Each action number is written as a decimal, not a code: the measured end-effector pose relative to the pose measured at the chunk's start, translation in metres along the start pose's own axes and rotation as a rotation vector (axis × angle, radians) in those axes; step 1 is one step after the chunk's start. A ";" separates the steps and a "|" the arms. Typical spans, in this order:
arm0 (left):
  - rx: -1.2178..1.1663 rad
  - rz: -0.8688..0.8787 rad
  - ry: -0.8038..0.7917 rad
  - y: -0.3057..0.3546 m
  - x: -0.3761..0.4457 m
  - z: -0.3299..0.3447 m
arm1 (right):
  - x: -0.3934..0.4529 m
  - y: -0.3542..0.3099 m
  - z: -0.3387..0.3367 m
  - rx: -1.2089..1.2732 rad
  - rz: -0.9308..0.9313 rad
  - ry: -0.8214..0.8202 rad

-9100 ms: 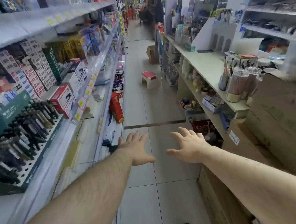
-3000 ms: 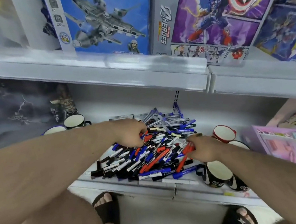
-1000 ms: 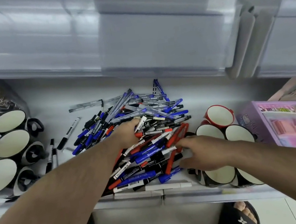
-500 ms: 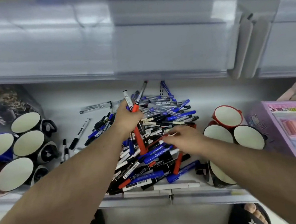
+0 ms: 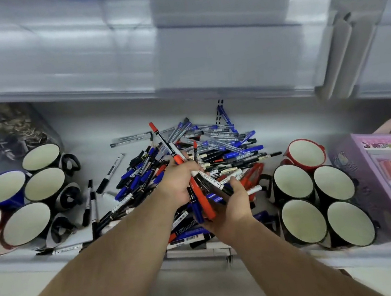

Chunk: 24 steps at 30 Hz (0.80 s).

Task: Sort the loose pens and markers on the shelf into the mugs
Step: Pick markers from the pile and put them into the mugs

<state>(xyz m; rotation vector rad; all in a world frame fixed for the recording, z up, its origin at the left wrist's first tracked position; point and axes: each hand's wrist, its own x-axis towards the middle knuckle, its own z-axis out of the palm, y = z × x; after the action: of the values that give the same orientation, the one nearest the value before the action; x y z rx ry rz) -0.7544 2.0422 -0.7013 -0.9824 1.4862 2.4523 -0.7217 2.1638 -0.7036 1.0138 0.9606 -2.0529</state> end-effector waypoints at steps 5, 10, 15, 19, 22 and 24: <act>0.055 0.014 -0.022 0.002 0.005 -0.007 | 0.007 -0.006 -0.020 -0.003 -0.084 0.086; 0.083 -0.022 -0.048 -0.006 -0.001 -0.001 | 0.004 0.005 -0.008 -0.268 -0.167 0.068; 0.071 -0.007 -0.022 -0.005 -0.004 -0.002 | 0.002 0.012 -0.002 -0.446 -0.231 0.127; -0.035 -0.027 -0.065 -0.006 -0.005 -0.003 | -0.004 0.017 0.002 -0.327 -0.127 0.114; -0.053 -0.011 -0.128 -0.005 -0.009 0.003 | -0.011 0.020 0.008 -0.096 -0.051 0.044; -0.023 0.013 -0.132 -0.003 -0.011 0.008 | -0.016 0.018 0.010 0.007 -0.021 0.036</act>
<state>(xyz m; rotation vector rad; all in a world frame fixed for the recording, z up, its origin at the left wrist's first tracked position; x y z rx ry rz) -0.7482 2.0531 -0.6941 -0.7989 1.4298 2.4956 -0.7034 2.1499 -0.6911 1.0520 0.9871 -2.0631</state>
